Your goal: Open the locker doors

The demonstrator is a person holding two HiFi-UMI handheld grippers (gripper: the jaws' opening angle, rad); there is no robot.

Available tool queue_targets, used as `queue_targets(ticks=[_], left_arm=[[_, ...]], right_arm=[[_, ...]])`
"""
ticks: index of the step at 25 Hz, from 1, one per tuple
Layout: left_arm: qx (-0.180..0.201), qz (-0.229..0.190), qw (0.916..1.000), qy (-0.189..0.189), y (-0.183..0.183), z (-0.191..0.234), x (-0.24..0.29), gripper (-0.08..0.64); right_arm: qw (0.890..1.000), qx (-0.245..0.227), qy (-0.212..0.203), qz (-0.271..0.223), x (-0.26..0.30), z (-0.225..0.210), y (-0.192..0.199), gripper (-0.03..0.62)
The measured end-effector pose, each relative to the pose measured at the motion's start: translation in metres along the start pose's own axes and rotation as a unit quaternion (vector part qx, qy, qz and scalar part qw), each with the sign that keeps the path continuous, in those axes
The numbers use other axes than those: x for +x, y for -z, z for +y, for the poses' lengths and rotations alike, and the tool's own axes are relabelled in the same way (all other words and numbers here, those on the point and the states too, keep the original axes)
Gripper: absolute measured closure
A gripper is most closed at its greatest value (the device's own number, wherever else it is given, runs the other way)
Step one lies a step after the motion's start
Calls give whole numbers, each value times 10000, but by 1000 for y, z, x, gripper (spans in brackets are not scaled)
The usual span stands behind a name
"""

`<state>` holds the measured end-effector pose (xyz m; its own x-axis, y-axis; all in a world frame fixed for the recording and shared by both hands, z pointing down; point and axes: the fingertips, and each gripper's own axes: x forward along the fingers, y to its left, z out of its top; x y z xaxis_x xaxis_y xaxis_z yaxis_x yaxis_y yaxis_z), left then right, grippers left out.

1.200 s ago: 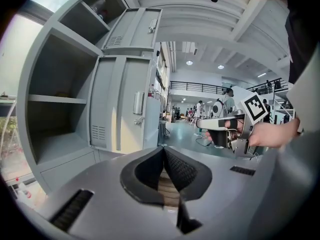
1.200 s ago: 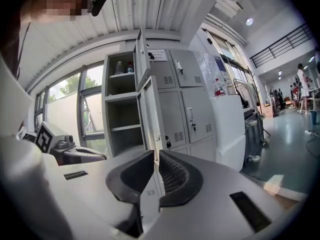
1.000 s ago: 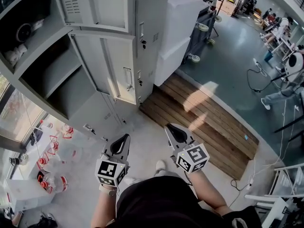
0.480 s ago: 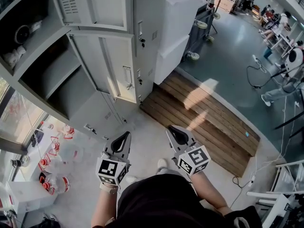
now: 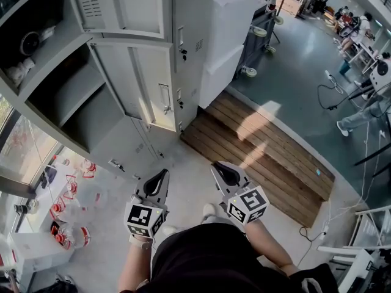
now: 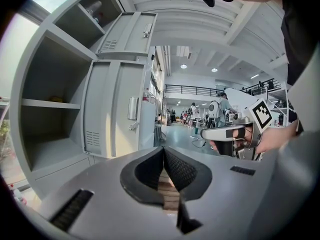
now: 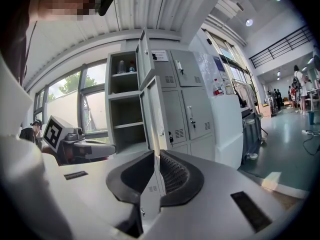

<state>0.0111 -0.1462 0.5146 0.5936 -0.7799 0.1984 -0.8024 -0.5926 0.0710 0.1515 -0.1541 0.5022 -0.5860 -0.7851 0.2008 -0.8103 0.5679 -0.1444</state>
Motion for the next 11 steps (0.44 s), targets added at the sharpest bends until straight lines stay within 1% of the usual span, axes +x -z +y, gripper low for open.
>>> queue_targets(ticks=[2,7,11], left_arm=[[-36,15,10000,-36,2,0,-1,541],[20,26,10000,-40,3,-2,-4,541],[-60,36,9999,-97,3,0,-5,541]], right_arm=[[10000,47,-14,-10,0,-1,0,538],[9998,150,-86,-13,0,-1,1,537],[9998,143,-117,-17,1,0,0,537]])
